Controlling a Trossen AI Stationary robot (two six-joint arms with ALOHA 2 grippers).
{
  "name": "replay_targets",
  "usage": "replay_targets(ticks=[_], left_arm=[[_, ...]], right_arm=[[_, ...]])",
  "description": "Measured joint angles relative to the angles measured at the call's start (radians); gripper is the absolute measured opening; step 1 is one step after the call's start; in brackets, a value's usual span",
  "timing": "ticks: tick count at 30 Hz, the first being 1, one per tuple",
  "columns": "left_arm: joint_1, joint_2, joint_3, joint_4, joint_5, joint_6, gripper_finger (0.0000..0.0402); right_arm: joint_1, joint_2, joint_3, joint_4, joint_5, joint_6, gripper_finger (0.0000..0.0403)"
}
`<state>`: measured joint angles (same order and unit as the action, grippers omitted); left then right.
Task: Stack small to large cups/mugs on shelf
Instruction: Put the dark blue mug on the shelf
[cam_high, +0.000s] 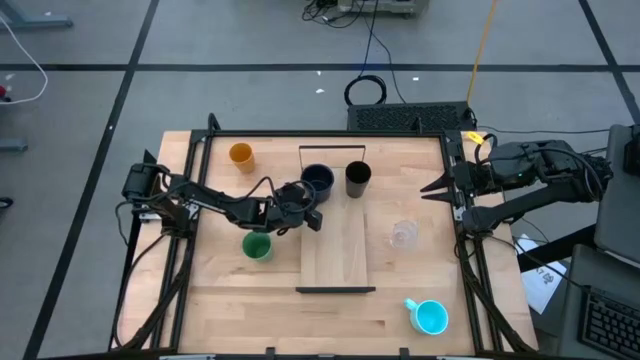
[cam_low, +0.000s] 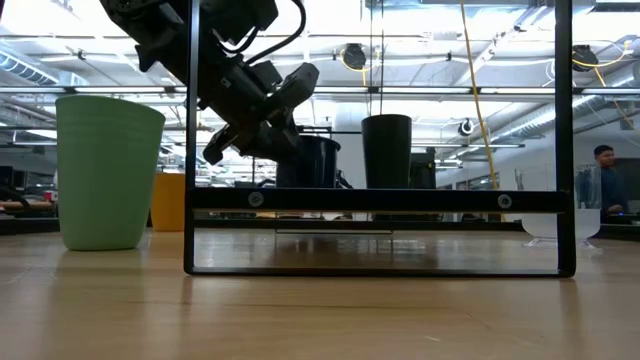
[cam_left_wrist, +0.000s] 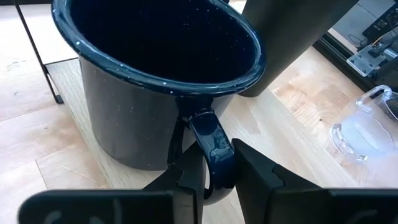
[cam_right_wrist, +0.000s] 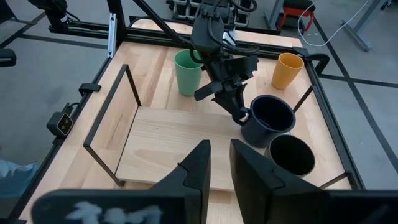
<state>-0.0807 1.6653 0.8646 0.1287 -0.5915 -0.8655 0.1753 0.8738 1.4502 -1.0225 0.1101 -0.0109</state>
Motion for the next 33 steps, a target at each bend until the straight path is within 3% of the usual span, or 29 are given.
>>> replay_targets(ticks=[33], left_arm=[[0.000,0.000,0.000,0.034,0.030,0.006,0.0088]], right_arm=[[0.000,0.000,0.000,0.000,-0.001,-0.001,0.0050]])
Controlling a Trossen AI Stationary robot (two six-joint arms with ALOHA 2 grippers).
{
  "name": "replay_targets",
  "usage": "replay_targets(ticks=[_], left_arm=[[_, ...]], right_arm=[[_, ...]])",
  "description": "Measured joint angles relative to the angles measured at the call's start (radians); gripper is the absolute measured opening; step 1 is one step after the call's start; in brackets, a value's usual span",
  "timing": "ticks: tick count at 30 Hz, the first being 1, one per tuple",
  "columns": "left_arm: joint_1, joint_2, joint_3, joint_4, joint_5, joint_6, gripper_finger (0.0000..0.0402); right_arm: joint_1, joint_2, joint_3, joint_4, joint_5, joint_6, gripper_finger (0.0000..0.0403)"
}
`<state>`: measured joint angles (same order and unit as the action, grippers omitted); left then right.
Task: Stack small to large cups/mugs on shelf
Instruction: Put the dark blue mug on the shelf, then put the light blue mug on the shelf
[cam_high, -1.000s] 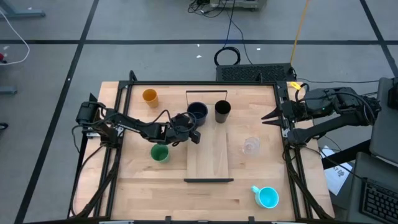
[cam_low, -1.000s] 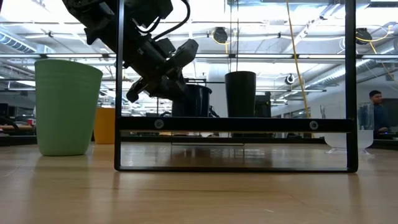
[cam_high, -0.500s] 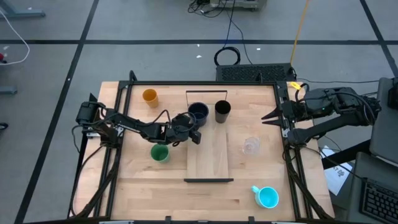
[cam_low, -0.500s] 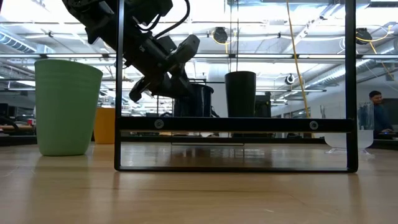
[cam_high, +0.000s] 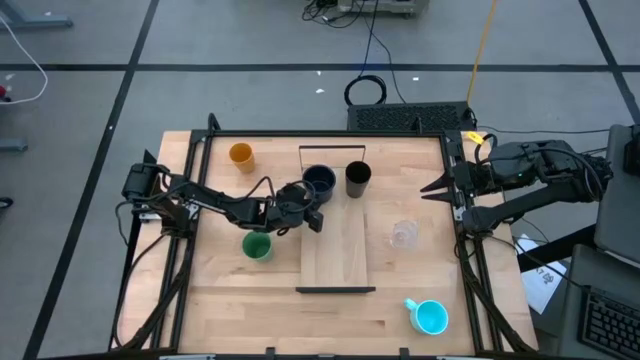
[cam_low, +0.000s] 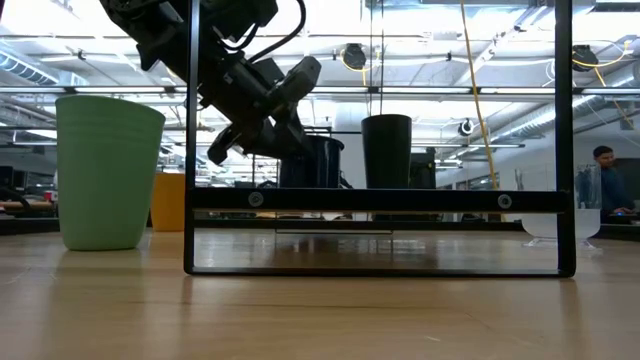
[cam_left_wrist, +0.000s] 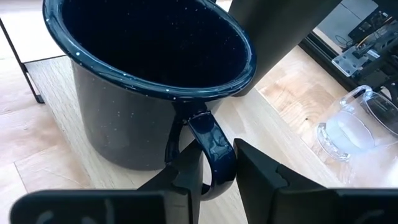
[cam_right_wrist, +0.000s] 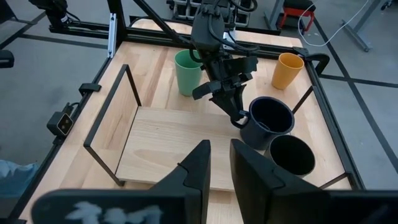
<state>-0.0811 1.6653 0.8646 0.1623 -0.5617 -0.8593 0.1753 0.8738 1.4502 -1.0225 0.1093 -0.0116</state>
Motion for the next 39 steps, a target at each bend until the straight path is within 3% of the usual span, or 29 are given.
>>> replay_targets(ticks=[8,19,24,39], left_arm=[[0.002,0.000,0.000,0.013,0.036,-0.031,0.0102],[-0.001,0.000,0.000,0.010,0.038,-0.088,0.0232],[-0.019,-0.001,0.000,-0.003,0.050,-0.126,0.0267],[-0.100,-0.025,0.006,-0.026,0.084,-0.229,0.0274]], right_arm=[[0.000,0.000,0.000,0.000,0.000,-0.001,0.0050],[0.000,0.000,0.000,-0.008,-0.001,0.000,0.0050],[0.000,-0.008,0.000,-0.008,-0.001,-0.001,0.0050],[0.000,-0.012,0.000,-0.030,-0.001,-0.003,0.0050]])
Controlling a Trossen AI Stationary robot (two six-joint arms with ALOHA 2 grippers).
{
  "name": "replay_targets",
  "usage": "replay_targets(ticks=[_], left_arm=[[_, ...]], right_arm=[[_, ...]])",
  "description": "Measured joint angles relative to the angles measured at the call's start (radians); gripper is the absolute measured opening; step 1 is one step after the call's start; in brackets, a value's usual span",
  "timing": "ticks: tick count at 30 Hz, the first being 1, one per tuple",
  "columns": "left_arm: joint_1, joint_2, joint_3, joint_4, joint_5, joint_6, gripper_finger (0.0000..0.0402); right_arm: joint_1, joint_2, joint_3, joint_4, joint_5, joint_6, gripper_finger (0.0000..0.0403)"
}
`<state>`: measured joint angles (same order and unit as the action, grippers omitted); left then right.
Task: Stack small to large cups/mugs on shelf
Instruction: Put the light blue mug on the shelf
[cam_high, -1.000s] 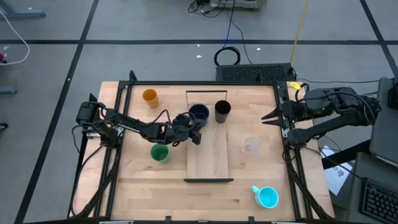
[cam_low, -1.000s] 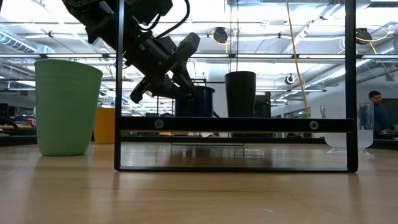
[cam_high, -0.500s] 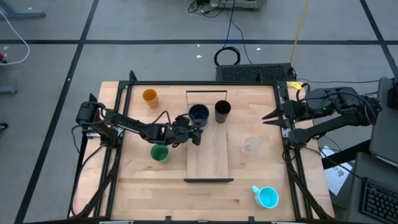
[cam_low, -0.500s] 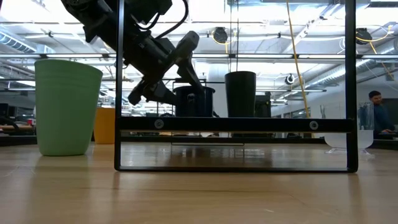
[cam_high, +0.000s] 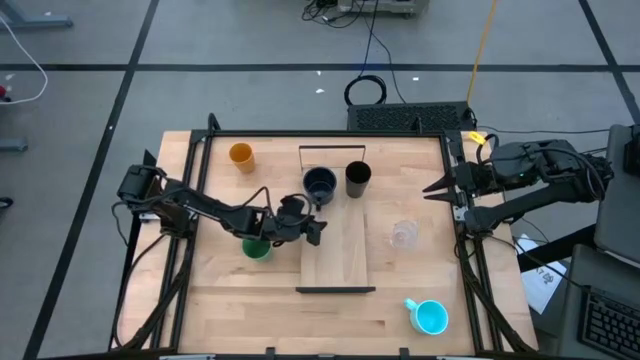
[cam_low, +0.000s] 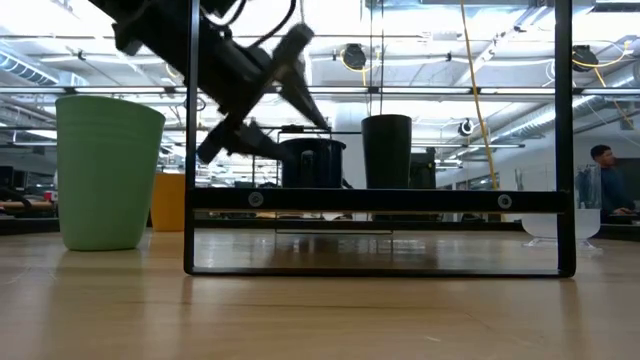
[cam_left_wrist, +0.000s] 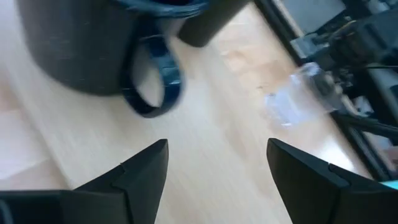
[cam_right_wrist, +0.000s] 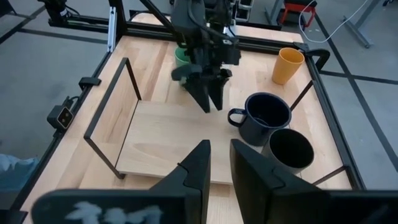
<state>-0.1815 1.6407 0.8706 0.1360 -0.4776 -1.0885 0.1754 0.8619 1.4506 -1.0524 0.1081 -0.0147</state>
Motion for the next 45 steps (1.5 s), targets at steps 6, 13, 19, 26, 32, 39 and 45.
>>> replay_targets(ticks=[6,13,19,26,32,39,45], left_arm=[[-0.035,-0.074,0.003,0.000,-0.004,0.003,0.0274],[-0.064,-0.179,0.004,0.020,0.094,-0.019,0.0273],[-0.102,-0.277,0.002,-0.014,0.130,-0.042,0.0273],[-0.116,-0.426,0.004,0.062,0.148,-0.072,0.0273],[-0.127,-0.550,0.025,0.096,0.136,0.032,0.0273],[-0.149,-0.595,0.193,-0.179,0.130,0.084,0.0273],[-0.156,-0.566,0.456,-0.648,0.169,0.124,0.0273]], right_arm=[[0.000,0.000,0.000,0.000,0.000,-0.012,0.0050],[0.000,0.000,-0.047,-0.004,0.000,-0.014,0.0050],[0.000,0.000,-0.131,0.017,0.000,-0.009,0.0050],[0.000,0.000,-0.248,0.089,0.000,0.015,0.0050],[0.000,-0.001,-0.332,0.290,-0.004,0.026,0.0050],[0.000,0.002,-0.392,0.497,-0.004,0.046,0.0050],[0.000,0.002,-0.410,0.644,0.051,0.147,0.0050]])
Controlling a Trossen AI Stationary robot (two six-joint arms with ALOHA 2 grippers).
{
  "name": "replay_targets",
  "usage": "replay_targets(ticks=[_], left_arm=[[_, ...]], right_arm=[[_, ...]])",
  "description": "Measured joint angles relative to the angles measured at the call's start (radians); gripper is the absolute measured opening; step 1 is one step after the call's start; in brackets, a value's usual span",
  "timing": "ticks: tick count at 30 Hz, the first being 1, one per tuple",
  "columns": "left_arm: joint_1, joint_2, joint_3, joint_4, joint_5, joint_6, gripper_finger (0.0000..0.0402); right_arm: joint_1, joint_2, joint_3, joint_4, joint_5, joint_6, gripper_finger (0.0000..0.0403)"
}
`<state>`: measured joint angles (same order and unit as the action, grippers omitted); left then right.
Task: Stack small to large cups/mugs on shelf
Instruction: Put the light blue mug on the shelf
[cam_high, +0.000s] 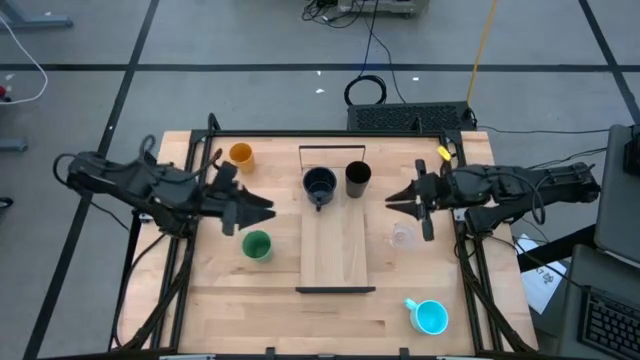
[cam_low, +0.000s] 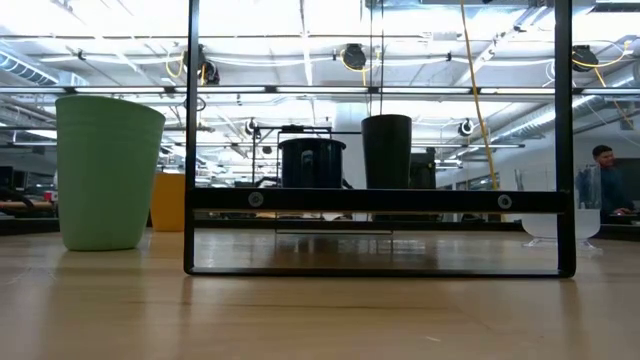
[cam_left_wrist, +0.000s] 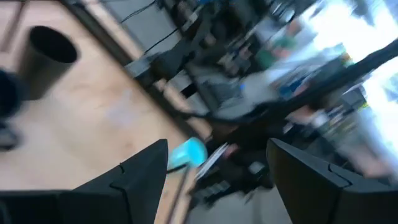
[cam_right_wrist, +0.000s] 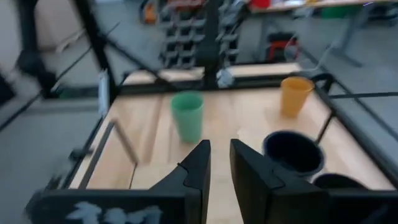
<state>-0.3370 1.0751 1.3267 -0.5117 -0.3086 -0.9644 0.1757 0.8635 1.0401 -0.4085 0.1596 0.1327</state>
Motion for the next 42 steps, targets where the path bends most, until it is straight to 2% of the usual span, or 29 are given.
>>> replay_targets(ticks=[7,11,13,18,24,28,36,42], left_arm=[[0.001,-0.002,0.219,-0.447,0.052,0.088,0.0273],[0.000,-0.005,0.263,-0.581,0.142,0.089,0.0273],[0.000,-0.010,0.275,-0.605,0.152,0.091,0.0273],[0.000,-0.021,0.280,-0.629,0.153,0.102,0.0273],[-0.020,-0.022,0.280,-0.749,0.209,0.044,0.0273],[-0.024,-0.021,0.280,-0.780,0.214,0.041,0.0273],[-0.024,-0.020,0.280,-0.790,0.204,0.098,0.0273],[-0.024,-0.020,0.280,-0.806,0.203,0.123,0.0273]], right_arm=[[-0.005,0.006,-0.051,0.132,0.096,0.119,0.0050],[-0.006,0.007,-0.091,0.206,0.130,0.214,0.0050],[-0.006,0.006,-0.098,0.204,0.122,0.265,0.0050],[-0.005,0.006,-0.098,0.090,0.006,0.387,0.0050],[-0.006,-0.002,-0.099,0.013,-0.008,0.434,0.0054],[-0.004,-0.006,-0.099,-0.058,-0.128,0.547,0.0052],[0.078,-0.006,-0.099,-0.102,-0.313,0.752,0.0051],[0.188,-0.001,-0.099,-0.096,-0.324,0.873,0.0051]])
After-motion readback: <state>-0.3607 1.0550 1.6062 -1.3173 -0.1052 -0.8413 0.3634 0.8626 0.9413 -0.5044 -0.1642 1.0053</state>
